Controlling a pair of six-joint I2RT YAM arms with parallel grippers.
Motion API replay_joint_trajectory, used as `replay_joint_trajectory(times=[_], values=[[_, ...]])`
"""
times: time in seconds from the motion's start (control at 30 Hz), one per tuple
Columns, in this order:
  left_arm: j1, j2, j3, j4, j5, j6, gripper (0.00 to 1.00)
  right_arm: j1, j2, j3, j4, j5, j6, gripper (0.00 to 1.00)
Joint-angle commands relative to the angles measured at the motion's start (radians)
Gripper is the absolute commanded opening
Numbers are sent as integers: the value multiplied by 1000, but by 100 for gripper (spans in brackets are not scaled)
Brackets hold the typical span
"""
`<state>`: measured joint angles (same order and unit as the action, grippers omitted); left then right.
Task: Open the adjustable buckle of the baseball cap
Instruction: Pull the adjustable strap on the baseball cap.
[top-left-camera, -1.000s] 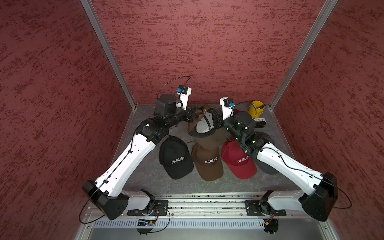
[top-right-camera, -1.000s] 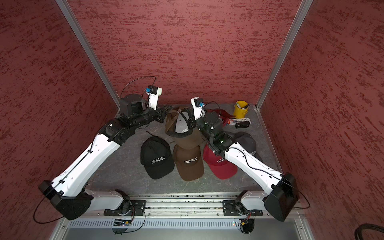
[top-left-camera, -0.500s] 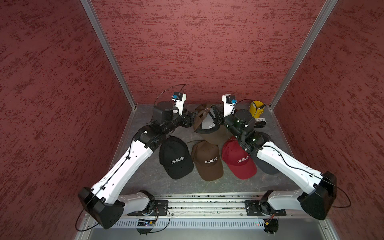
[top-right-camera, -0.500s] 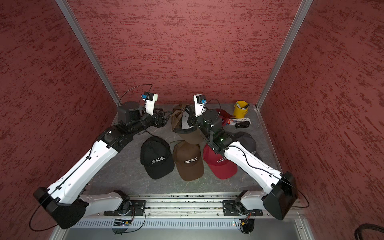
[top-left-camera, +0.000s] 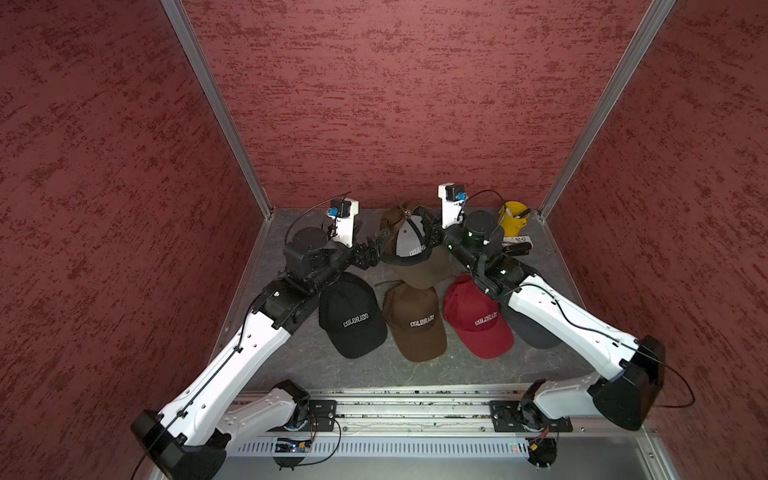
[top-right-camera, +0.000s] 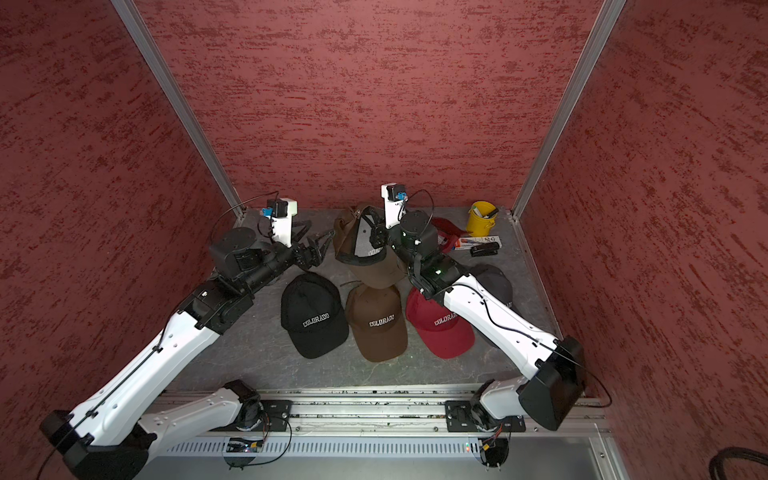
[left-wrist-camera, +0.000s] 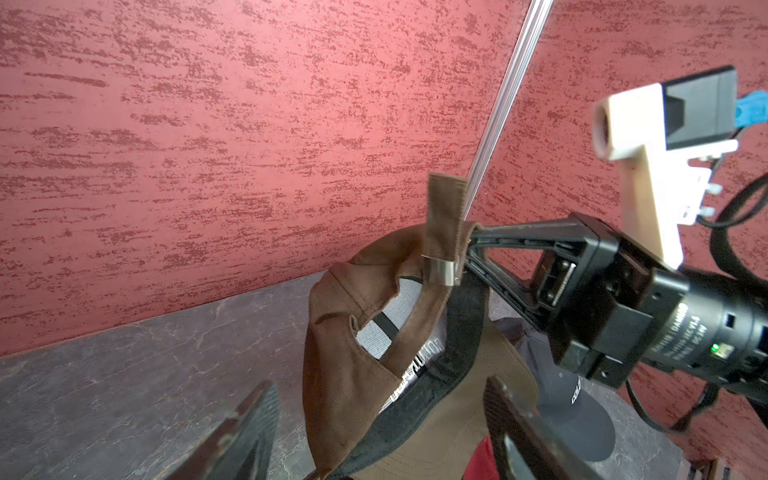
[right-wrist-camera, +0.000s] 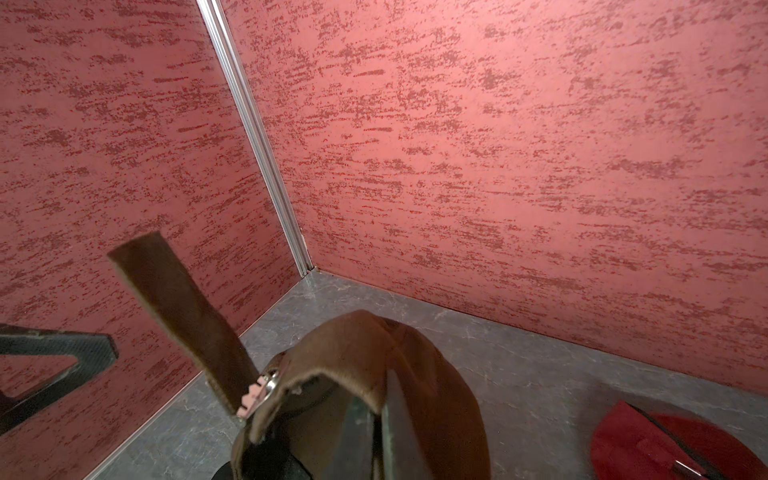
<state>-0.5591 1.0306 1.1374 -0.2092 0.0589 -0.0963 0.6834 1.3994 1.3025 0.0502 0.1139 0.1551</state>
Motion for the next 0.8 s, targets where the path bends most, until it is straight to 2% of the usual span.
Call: replay_joint_trajectory(times=[0.0, 0.17, 0.27, 0.57, 0.7, 0.77], values=[[-37, 6, 2, 37, 16, 87, 79, -5, -1, 38, 0, -40, 18, 0], [-109, 85, 56, 14, -8, 204, 79, -4, 0, 42, 1, -58, 23, 0], [-111, 129, 74, 27, -13, 229, 79, -4, -5, 38, 3, -66, 28, 0], [-110, 223, 112, 42, -120, 294, 77, -4, -37, 9, 18, -95, 29, 0], [-107, 233, 105, 59, -144, 309, 73, -4, -48, 0, 17, -115, 23, 0], [-105, 238, 104, 57, -143, 315, 68, -5, -51, -3, 14, -116, 22, 0]])
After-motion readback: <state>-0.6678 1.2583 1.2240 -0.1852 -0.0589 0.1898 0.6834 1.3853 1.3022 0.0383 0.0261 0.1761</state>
